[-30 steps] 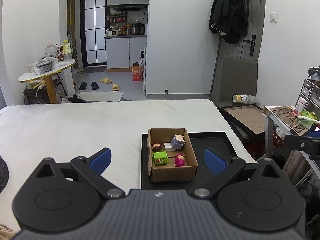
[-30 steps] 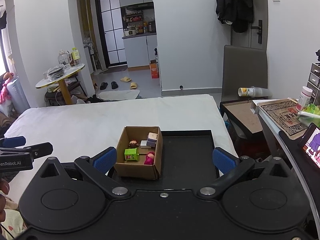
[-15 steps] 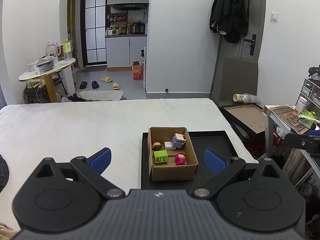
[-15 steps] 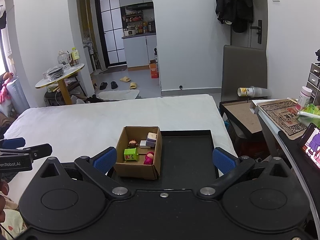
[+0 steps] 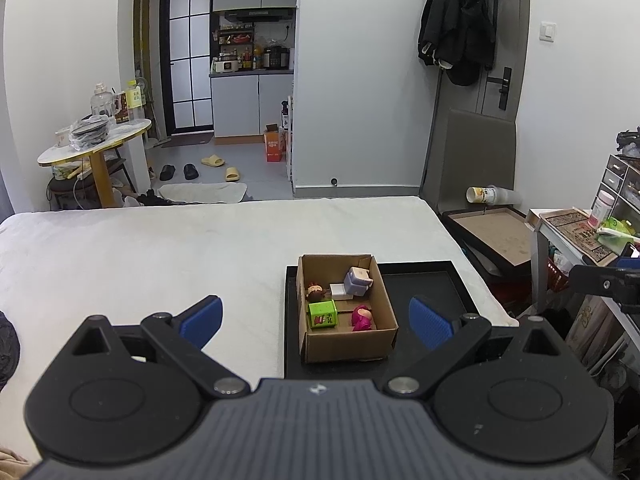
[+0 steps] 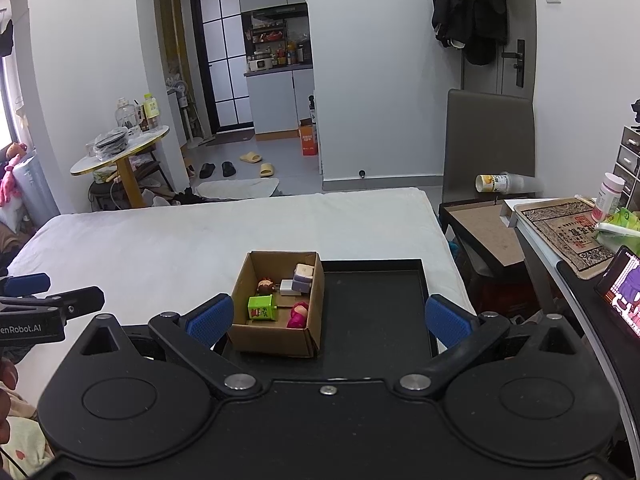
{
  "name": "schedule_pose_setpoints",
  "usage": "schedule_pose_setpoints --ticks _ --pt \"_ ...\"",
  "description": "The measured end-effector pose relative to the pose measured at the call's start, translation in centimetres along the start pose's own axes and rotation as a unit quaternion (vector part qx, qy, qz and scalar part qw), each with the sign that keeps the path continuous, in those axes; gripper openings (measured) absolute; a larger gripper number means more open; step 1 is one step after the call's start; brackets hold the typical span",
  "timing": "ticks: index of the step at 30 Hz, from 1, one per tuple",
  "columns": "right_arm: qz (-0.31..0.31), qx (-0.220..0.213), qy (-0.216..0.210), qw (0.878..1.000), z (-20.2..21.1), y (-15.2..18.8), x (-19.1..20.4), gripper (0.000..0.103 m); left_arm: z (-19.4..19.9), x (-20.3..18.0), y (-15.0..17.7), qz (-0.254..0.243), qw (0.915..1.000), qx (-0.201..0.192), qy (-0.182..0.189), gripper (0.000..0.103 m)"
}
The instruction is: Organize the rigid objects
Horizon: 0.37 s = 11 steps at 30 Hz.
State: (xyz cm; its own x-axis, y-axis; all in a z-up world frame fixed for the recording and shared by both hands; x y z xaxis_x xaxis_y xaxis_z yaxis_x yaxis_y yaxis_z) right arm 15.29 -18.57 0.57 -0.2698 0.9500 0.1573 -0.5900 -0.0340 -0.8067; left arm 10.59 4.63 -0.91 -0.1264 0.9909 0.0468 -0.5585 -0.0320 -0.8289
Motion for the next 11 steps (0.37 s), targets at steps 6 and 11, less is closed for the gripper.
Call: schedule_pose_setpoints --ticks 6,11 --pt "0.006 0.001 -0.001 1.000 -0.11 0.10 0.09 0.103 -0.13 0.19 0.11 0.004 1.0000 0.003 -0.005 0.099" --pt "0.010 0.002 0.000 1.000 -0.24 0.25 0.14 0.103 -0.25 0.26 0.29 0.002 1.0000 0.006 -0.004 0.099"
Point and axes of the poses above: each gripper's, at about its wrist camera, not at the fingertips, and z roughly against the way its jaws point, x to its left, y to its underside, the point moved 10 cm from there along -z, roughly the way its jaws point, and after that the axes turned 6 degrees about -z, right-handed, at the moved point
